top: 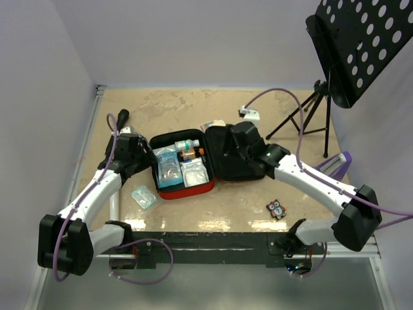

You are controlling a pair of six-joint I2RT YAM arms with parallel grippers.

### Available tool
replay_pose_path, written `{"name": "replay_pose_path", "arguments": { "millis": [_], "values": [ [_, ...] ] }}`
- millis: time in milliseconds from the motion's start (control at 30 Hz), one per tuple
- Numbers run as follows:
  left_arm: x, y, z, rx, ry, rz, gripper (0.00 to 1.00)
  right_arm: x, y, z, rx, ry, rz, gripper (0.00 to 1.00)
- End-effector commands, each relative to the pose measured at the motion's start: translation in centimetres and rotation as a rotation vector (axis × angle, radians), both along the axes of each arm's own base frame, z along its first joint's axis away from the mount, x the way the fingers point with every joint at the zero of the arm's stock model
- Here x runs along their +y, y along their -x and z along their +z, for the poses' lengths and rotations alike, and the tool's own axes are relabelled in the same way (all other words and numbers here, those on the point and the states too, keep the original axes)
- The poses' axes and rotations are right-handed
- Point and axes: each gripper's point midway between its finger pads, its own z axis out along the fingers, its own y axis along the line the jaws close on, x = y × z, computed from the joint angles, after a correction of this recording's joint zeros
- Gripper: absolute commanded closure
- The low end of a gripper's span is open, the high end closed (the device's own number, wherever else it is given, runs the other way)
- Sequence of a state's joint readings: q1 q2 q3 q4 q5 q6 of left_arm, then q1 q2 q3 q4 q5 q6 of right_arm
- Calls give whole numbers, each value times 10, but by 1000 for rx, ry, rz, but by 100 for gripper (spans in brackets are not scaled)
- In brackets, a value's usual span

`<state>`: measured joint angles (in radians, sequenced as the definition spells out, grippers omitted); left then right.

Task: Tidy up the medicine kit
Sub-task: Place the medical item at the medicine box.

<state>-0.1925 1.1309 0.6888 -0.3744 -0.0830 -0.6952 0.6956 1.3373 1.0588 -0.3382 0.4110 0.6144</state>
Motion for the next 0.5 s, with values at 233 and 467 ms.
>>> {"name": "replay_pose_path", "arguments": {
  "millis": [233, 467],
  "values": [
    [5, -3, 12, -66, 4, 35, 31, 116, 58, 8, -25, -63, 220, 55],
    [3, -1, 6, -53, 11, 30, 31, 147, 57, -25, 7, -11, 276, 55]
  ]
}}
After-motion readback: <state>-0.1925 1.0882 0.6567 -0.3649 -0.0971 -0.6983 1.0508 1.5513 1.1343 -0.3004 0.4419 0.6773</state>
